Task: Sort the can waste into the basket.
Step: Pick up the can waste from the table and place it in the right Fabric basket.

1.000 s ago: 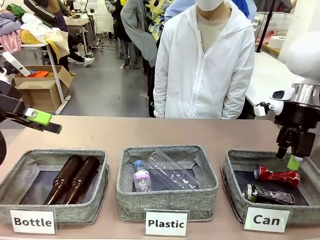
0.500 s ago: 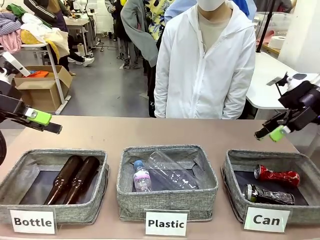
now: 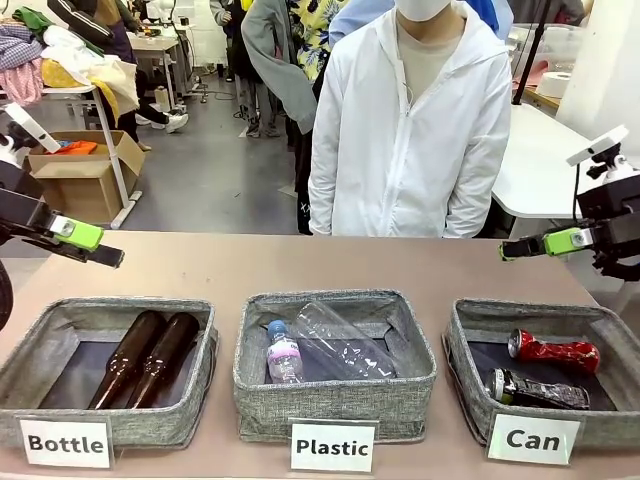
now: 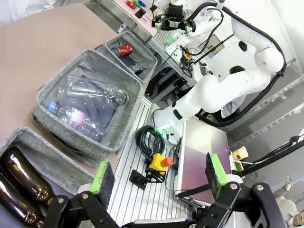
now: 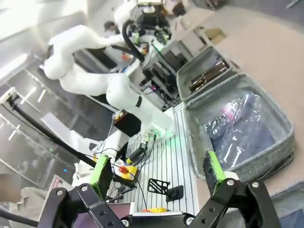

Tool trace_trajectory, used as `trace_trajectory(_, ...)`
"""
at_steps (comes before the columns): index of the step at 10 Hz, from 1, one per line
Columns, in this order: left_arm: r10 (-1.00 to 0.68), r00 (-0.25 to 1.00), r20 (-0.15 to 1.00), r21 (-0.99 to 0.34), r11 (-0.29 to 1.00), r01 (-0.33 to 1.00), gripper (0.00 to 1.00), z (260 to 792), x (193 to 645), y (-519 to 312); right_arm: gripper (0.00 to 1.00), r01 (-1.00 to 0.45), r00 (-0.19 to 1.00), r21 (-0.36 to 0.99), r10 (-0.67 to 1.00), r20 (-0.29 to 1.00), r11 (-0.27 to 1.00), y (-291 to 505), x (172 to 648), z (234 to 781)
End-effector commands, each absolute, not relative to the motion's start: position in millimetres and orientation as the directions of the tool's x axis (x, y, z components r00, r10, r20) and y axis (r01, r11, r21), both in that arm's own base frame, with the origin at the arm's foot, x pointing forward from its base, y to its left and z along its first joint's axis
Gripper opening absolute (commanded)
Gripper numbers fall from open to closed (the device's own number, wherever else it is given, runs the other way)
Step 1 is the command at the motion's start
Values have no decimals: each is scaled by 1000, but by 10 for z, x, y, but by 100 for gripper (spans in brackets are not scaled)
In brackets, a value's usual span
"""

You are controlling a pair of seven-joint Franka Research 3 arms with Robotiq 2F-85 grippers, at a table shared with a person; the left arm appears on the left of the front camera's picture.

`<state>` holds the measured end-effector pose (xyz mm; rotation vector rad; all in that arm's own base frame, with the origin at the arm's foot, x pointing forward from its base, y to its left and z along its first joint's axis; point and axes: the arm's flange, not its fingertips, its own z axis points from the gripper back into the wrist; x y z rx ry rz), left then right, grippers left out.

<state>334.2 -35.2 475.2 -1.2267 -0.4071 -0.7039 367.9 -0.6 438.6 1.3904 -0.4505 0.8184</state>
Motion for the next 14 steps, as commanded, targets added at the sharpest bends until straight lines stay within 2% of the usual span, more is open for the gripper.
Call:
trace_trajectory(1, -272, 723, 635, -710, 165, 685, 100, 4751, 3311, -357, 100, -729, 660, 684, 235, 713, -27, -32, 3737, 4432)
trace_trajectory(14, -272, 723, 635, -710, 165, 685, 100, 4751, 3311, -357, 100, -729, 660, 684, 235, 713, -27, -32, 3737, 4432)
